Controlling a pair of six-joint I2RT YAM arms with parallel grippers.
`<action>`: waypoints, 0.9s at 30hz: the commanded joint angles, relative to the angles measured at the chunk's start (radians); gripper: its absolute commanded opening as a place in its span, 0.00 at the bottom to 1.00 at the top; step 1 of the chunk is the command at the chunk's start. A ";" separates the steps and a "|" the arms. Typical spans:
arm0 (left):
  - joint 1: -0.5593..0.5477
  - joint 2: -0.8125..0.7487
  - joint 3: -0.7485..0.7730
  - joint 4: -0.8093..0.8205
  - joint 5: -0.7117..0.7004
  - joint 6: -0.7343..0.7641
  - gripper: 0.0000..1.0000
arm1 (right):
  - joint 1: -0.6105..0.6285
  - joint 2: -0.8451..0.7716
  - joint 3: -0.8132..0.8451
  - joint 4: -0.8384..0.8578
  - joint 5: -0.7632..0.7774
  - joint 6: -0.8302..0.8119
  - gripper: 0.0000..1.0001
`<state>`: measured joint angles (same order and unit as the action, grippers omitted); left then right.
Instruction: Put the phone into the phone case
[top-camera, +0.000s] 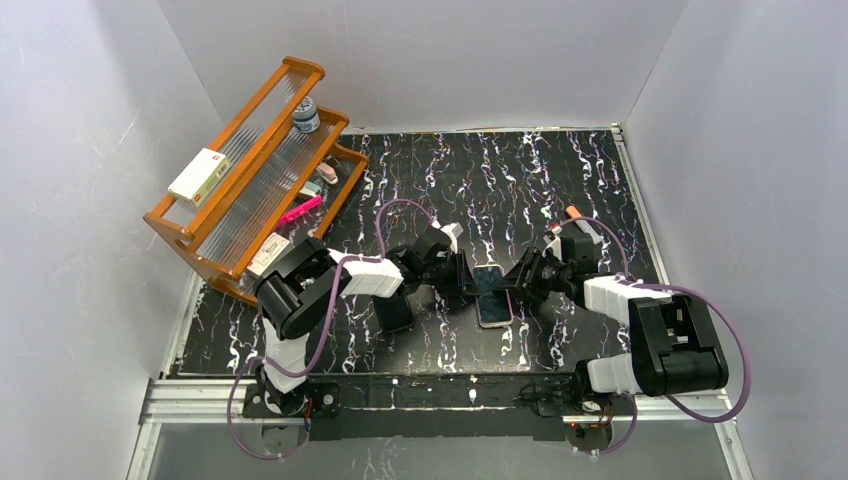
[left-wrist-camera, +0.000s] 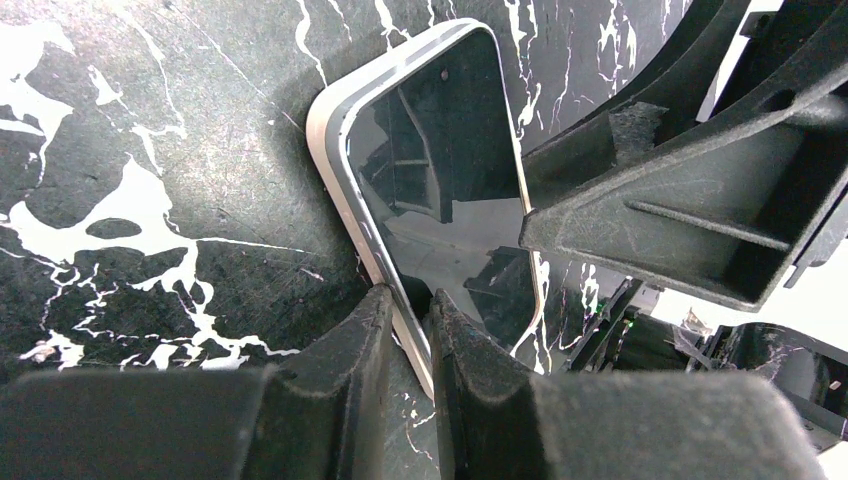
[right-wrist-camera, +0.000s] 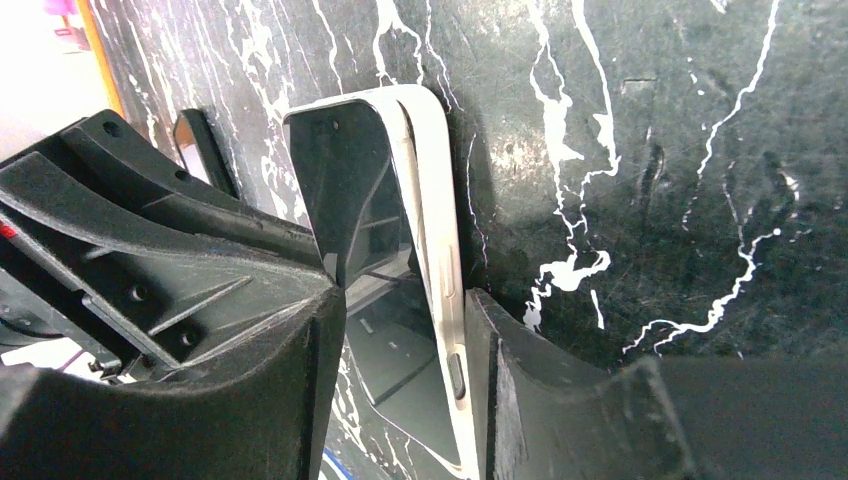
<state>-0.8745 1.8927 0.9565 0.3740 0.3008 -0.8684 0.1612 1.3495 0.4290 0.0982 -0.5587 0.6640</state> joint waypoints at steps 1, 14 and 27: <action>-0.032 -0.004 -0.041 -0.010 0.026 0.008 0.14 | 0.000 0.006 -0.029 0.208 -0.169 0.099 0.53; -0.034 -0.038 -0.084 0.005 0.074 0.045 0.13 | -0.029 0.052 -0.095 0.403 -0.337 0.184 0.46; -0.034 -0.050 -0.117 0.066 0.086 0.018 0.13 | -0.029 0.108 -0.079 0.315 -0.281 0.095 0.26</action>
<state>-0.8776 1.8526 0.8623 0.4591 0.3634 -0.8570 0.1246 1.4471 0.3302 0.4156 -0.7849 0.7815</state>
